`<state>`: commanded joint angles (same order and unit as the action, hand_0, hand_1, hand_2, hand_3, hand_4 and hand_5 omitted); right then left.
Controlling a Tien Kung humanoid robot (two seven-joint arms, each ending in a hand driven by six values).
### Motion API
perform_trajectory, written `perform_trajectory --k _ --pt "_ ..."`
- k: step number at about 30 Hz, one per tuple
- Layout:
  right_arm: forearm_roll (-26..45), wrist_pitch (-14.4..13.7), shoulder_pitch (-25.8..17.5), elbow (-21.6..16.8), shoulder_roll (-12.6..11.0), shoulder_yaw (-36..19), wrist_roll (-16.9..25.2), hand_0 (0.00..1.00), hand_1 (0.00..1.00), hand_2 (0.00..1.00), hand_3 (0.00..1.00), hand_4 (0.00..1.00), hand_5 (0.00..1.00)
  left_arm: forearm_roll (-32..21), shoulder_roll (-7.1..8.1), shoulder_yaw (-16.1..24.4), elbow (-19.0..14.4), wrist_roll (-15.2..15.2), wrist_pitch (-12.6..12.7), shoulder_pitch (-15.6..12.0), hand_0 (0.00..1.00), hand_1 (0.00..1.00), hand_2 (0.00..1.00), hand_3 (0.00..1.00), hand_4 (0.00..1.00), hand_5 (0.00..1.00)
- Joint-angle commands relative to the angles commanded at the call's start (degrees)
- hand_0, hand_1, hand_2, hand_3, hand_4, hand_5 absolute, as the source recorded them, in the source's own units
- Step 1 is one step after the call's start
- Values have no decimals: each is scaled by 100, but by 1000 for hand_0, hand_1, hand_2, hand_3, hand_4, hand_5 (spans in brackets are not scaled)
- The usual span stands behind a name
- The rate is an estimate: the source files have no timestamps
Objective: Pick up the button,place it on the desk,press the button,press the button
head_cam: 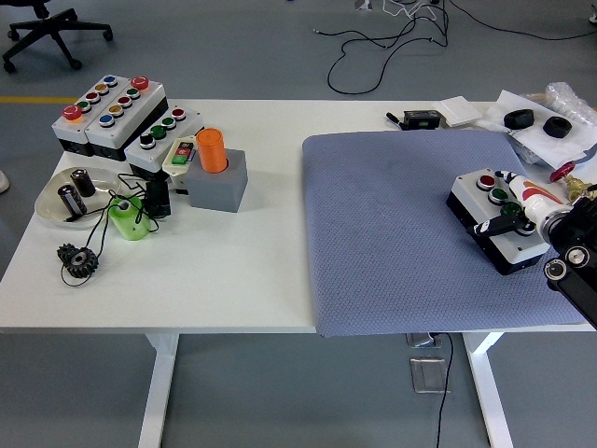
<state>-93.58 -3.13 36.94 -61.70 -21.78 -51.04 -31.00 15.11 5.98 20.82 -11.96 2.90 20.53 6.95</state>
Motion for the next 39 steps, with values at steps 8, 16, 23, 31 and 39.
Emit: perform_trajectory --k 8,16,23,31,39 --pt "-158 -87 164 293 97 112 -78 816 711 725 938 981 236 -27 8 -55 0 2 -11 -8 610 556 515 474 284 986" --pt "-427 -46 315 502 111 429 -248 470 403 426 712 845 21 -38 7 -62 10 -4 -2 -8 610 551 513 471 283 970" --pt "-719 -252 386 606 71 676 -354 351 302 364 522 667 2 -44 2 -65 14 -3 -1 -6 610 551 512 469 284 970" --pt "-565 -687 425 634 -106 869 -112 291 205 286 424 458 2 -60 17 -88 -1 -3 -6 -14 610 551 511 469 283 970" --pt "-291 -879 464 359 -407 1044 555 209 139 214 339 267 2 -66 14 -87 9 -4 -6 -4 609 551 511 468 283 969"
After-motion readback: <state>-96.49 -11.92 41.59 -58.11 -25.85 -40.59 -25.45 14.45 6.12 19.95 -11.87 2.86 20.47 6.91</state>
